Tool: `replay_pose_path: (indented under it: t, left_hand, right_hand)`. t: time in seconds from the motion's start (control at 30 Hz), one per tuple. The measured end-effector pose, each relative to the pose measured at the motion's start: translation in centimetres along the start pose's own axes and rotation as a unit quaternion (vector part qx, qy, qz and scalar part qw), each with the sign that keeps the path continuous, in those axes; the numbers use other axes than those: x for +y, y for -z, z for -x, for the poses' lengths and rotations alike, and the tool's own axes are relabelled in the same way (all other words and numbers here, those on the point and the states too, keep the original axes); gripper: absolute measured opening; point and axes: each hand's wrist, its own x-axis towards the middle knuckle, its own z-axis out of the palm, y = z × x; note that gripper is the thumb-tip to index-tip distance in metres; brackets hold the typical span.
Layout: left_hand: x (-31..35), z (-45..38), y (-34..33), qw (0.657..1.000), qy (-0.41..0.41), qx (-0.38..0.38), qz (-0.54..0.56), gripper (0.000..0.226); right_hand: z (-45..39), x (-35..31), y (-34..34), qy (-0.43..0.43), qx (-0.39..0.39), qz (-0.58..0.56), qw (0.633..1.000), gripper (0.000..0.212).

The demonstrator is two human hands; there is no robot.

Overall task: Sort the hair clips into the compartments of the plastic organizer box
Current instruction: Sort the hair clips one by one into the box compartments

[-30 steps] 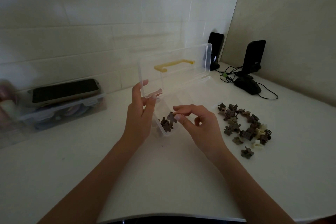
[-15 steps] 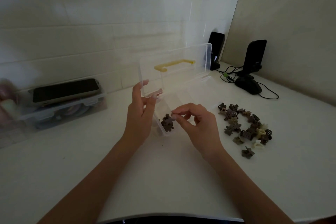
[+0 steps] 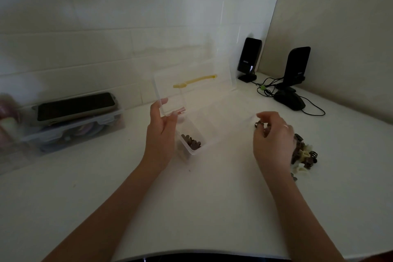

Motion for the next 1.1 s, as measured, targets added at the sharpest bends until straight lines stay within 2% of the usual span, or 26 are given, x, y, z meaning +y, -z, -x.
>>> replay_pose_path:
  t: [0.1, 0.2, 0.3, 0.47, 0.63, 0.7, 0.83, 0.9, 1.1]
  left_hand:
    - [-0.3, -0.2, -0.1, 0.999, 0.028, 0.008, 0.013, 0.020]
    - [-0.3, -0.3, -0.2, 0.999, 0.040, 0.011, 0.017, 0.020]
    - [-0.3, -0.3, -0.2, 0.998, 0.055, 0.015, 0.026, 0.020]
    - [-0.2, -0.3, -0.2, 0.997, 0.065, 0.021, 0.030, 0.021]
    - [0.1, -0.2, -0.2, 0.998, 0.063, 0.019, 0.024, 0.021]
    - [0.1, -0.2, -0.2, 0.997, 0.065, 0.020, 0.025, 0.021]
    - [0.2, -0.3, -0.3, 0.997, 0.067, 0.020, 0.027, 0.021]
    - [0.1, -0.3, -0.2, 0.997, 0.070, 0.020, 0.027, 0.021]
    - [0.2, -0.3, -0.2, 0.997, 0.068, 0.020, 0.020, 0.021]
  right_hand:
    - [-0.6, 1.1, 0.2, -0.054, -0.056, 0.144, 0.987, 0.031]
    - [-0.3, 1.5, 0.0, -0.033, -0.119, 0.199, 0.972, 0.025]
    - [-0.3, 1.8, -0.1, -0.020, -0.173, 0.211, 0.962, 0.032]
    - [-0.8, 2.2, -0.3, -0.017, -0.143, 0.042, 0.989, 0.043]
    - [-0.8, 1.9, -0.3, -0.013, -0.139, -0.008, 0.990, 0.043]
    - [-0.7, 1.9, -0.2, -0.002, -0.142, 0.010, 0.990, 0.042]
    - [-0.8, 2.0, 0.1, -0.013, -0.130, 0.181, 0.975, 0.034]
    - [-0.8, 2.1, 0.2, -0.035, -0.141, 0.185, 0.972, 0.030]
    - [-1.0, 2.2, 0.3, -0.021, -0.166, 0.168, 0.972, 0.027]
